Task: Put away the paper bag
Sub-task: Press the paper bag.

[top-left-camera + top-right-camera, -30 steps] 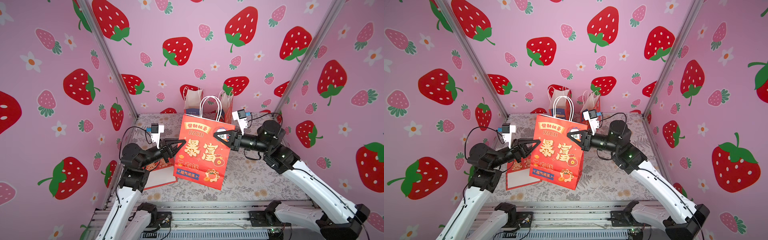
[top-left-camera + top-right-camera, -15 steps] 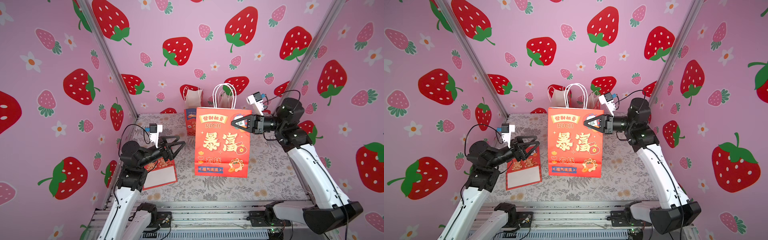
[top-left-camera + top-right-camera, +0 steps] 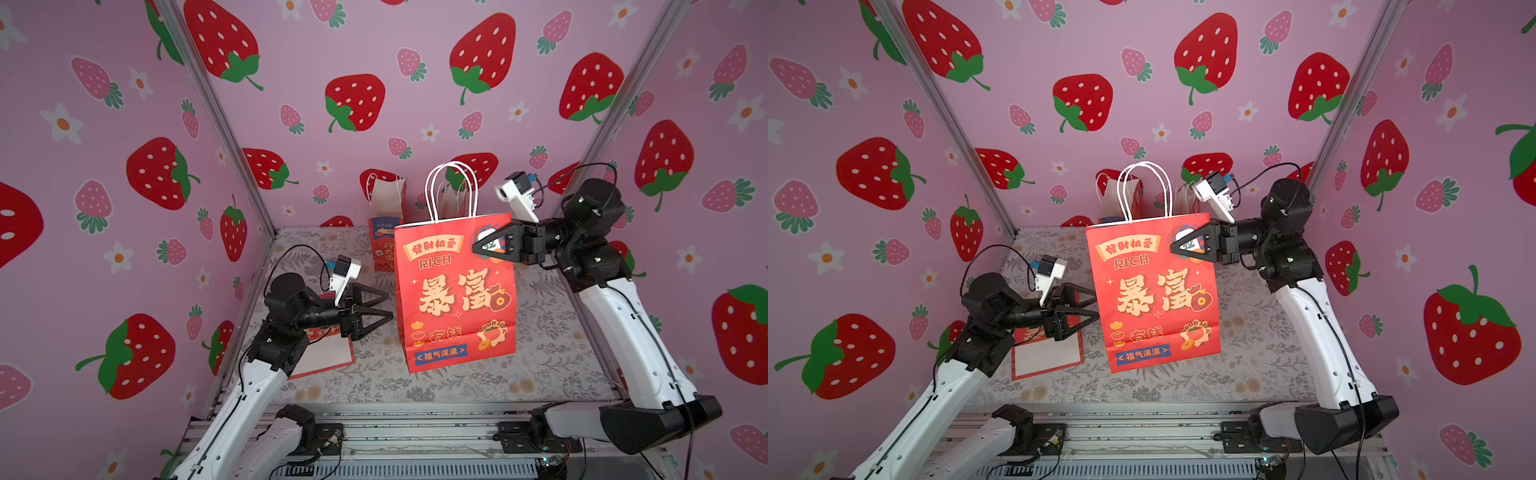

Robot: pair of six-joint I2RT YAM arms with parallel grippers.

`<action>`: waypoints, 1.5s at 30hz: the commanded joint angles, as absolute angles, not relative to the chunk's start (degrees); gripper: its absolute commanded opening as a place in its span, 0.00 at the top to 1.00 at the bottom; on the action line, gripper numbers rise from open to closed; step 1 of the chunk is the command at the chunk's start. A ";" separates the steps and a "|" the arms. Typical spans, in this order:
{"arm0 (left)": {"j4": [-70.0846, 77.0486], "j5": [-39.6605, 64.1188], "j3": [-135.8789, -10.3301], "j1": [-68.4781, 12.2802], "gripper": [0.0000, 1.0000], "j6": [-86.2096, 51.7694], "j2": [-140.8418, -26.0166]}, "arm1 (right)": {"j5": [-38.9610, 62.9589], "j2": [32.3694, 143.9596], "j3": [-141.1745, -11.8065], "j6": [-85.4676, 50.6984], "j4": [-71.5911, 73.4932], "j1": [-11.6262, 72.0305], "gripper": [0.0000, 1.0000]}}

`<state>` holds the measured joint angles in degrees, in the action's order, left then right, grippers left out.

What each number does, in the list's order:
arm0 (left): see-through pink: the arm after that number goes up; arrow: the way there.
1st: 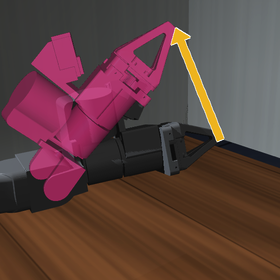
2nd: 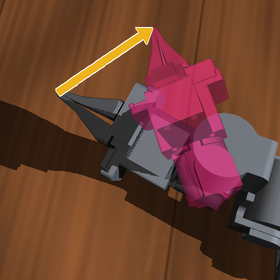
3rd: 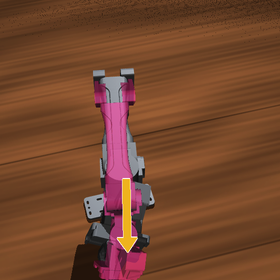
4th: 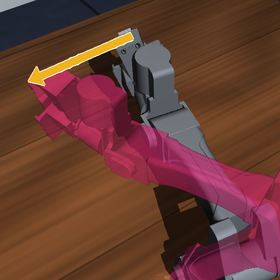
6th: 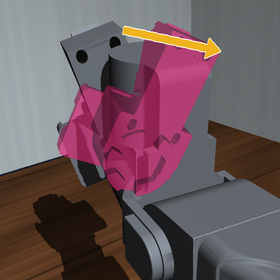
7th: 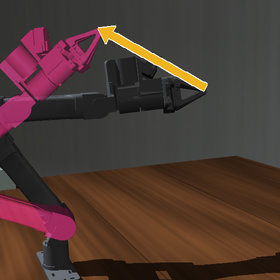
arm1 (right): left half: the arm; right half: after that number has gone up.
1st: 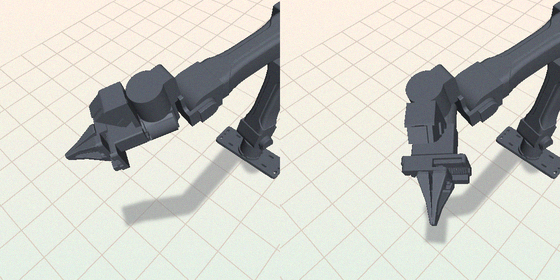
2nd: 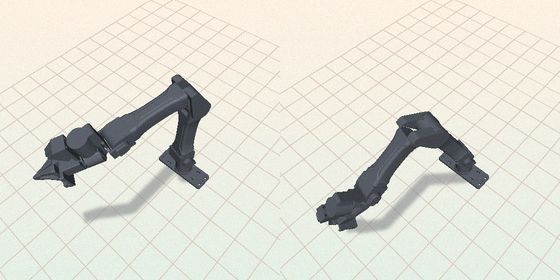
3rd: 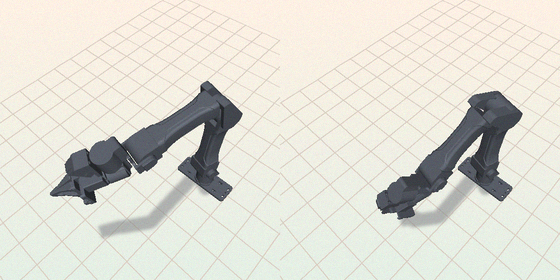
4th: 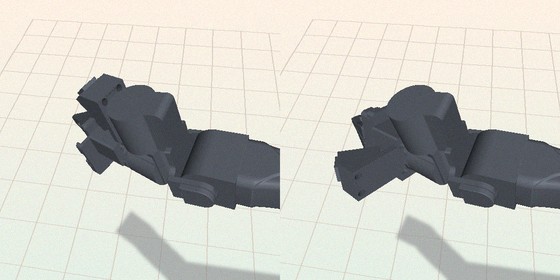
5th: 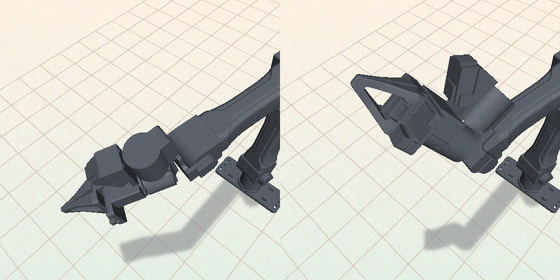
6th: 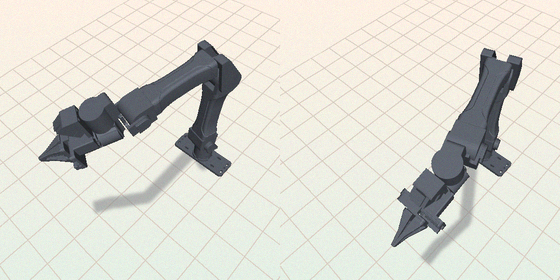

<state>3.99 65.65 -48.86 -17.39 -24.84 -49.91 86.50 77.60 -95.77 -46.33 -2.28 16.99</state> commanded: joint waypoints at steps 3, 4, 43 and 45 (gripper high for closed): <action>3.48 66.65 -52.28 -20.34 0.15 -21.69 -50.40 | 86.22 78.37 -98.92 -50.37 0.81 17.05 1.00; 3.62 66.11 -52.61 -21.15 0.16 -21.58 -50.61 | 85.55 78.31 -98.63 -51.20 1.70 17.13 1.00; 9.48 59.58 -54.05 -25.88 0.54 -25.36 -52.47 | 63.28 67.84 -83.76 -48.30 1.53 22.76 0.95; 7.47 56.25 -54.27 -25.20 0.30 -24.86 -50.67 | 63.28 67.29 -83.93 -45.99 -1.83 22.76 0.99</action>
<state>7.57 58.94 -51.83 -25.61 -25.12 -53.25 64.47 69.14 -83.92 -49.15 1.21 22.50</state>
